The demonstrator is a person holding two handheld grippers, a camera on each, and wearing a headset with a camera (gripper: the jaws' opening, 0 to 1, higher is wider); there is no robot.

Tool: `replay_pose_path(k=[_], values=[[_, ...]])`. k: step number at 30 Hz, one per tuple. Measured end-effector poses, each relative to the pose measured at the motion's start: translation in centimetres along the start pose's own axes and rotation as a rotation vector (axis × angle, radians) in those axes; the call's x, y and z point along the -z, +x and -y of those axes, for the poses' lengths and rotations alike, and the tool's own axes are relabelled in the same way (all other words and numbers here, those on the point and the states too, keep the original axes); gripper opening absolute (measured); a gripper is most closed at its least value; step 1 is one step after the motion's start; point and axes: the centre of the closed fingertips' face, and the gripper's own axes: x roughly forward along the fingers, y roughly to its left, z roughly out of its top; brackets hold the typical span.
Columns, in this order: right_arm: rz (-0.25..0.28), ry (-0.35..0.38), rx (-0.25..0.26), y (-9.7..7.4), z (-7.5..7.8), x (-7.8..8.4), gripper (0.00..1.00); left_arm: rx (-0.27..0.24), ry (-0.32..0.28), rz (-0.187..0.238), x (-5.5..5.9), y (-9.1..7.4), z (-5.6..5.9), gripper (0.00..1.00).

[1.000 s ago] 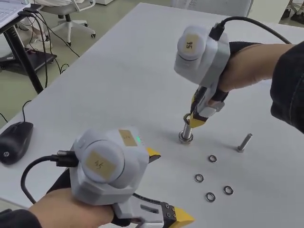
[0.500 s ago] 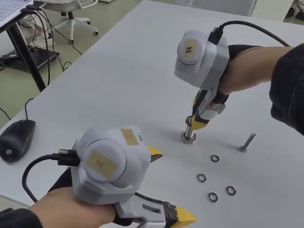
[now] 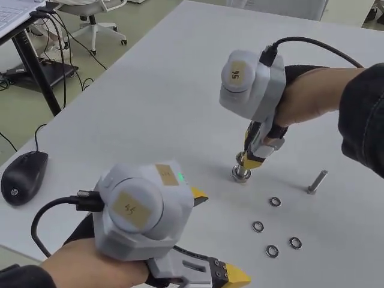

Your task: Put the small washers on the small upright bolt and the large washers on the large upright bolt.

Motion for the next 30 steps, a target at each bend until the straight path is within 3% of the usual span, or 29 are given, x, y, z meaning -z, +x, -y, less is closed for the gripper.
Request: replay_pose_path(k=[30], values=[[0.005,0.011,-0.009,3.4,0.4,0.5,0.23,0.004,-0.011,-0.007,0.2,0.2,0.0,0.74]])
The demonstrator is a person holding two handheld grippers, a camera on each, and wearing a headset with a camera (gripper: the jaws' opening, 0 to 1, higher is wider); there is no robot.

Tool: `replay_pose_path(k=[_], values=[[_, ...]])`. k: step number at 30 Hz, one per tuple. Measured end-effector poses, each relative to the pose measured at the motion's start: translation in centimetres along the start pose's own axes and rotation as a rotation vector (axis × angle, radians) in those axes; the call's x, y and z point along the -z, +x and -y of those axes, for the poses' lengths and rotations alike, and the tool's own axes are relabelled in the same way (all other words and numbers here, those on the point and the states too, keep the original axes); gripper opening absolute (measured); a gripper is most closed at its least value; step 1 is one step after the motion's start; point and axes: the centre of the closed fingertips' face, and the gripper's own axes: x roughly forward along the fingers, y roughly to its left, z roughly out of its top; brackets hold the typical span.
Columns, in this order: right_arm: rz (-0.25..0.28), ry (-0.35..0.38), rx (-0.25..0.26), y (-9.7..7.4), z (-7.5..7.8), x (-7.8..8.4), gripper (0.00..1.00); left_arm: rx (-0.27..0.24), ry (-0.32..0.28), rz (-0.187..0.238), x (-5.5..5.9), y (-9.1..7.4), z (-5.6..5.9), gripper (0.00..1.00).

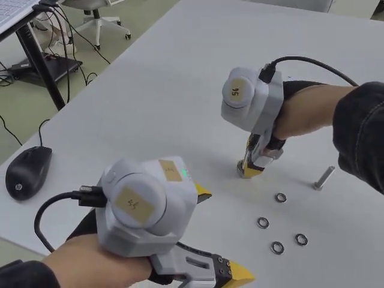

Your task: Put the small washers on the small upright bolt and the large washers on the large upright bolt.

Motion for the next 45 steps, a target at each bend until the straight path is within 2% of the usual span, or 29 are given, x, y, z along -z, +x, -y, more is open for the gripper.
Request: replay_pose_path(k=[11,21,45], values=[[-0.002,-0.005,-0.007,-0.1,-0.5,0.2,0.24,0.004,0.000,-0.001,0.1,0.0,0.1,0.74],[0.018,0.002,-0.015,-0.6,-1.2,0.1,0.26,0.004,0.003,-0.001,0.1,0.0,0.1,0.74],[0.044,0.045,0.006,-2.1,-0.9,1.1,0.28,0.019,0.014,-0.008,0.1,0.1,0.6,0.74]])
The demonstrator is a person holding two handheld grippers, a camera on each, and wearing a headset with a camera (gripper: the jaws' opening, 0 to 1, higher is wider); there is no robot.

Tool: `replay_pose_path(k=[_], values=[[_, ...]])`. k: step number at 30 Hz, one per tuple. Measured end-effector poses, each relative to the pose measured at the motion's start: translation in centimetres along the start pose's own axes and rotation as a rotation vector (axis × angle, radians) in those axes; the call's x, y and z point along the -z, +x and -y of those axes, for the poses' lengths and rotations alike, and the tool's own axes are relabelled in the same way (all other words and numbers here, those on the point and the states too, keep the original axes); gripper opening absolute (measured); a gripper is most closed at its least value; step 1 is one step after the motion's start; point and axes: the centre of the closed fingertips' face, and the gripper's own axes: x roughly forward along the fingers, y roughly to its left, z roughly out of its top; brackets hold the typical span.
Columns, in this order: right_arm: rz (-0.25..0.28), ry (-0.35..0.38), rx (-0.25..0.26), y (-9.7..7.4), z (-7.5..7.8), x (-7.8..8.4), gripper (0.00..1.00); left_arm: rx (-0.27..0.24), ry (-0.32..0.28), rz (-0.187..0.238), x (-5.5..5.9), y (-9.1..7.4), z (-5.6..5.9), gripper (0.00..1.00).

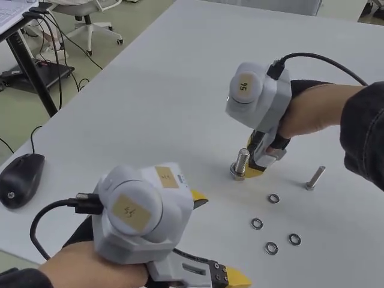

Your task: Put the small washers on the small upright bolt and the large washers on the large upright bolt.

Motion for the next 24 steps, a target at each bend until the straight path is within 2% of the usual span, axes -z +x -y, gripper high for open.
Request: replay_pose_path(k=[12,24], values=[[0.010,0.036,0.027,-1.3,0.1,1.4,0.27,0.005,0.009,-0.002,-0.1,0.0,0.1,0.74],[0.018,0.074,0.038,-2.1,-0.8,2.9,0.27,0.010,0.014,-0.004,-0.2,0.0,0.2,0.74]])
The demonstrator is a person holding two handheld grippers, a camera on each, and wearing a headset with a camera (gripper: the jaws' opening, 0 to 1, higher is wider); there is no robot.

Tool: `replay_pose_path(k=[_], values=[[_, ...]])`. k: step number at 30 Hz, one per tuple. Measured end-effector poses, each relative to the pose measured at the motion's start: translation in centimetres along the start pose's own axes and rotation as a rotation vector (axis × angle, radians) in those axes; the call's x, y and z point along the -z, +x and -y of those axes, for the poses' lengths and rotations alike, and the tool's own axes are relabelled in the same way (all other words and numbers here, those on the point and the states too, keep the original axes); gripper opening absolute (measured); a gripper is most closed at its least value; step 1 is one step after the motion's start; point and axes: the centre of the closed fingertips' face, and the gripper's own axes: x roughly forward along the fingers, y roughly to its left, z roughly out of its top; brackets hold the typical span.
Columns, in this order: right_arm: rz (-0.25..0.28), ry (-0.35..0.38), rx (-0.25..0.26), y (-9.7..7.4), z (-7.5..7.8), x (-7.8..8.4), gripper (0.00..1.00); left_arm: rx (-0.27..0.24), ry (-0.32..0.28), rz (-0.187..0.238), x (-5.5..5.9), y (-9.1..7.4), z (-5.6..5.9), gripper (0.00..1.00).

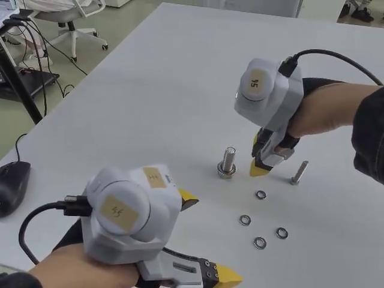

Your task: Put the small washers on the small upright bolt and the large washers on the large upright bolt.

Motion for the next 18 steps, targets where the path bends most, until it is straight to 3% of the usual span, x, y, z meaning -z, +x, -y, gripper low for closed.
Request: replay_pose_path(k=[18], values=[[-0.015,0.043,-0.026,1.2,-2.1,2.6,0.27,0.003,0.013,-0.008,0.1,0.1,0.3,0.74]])
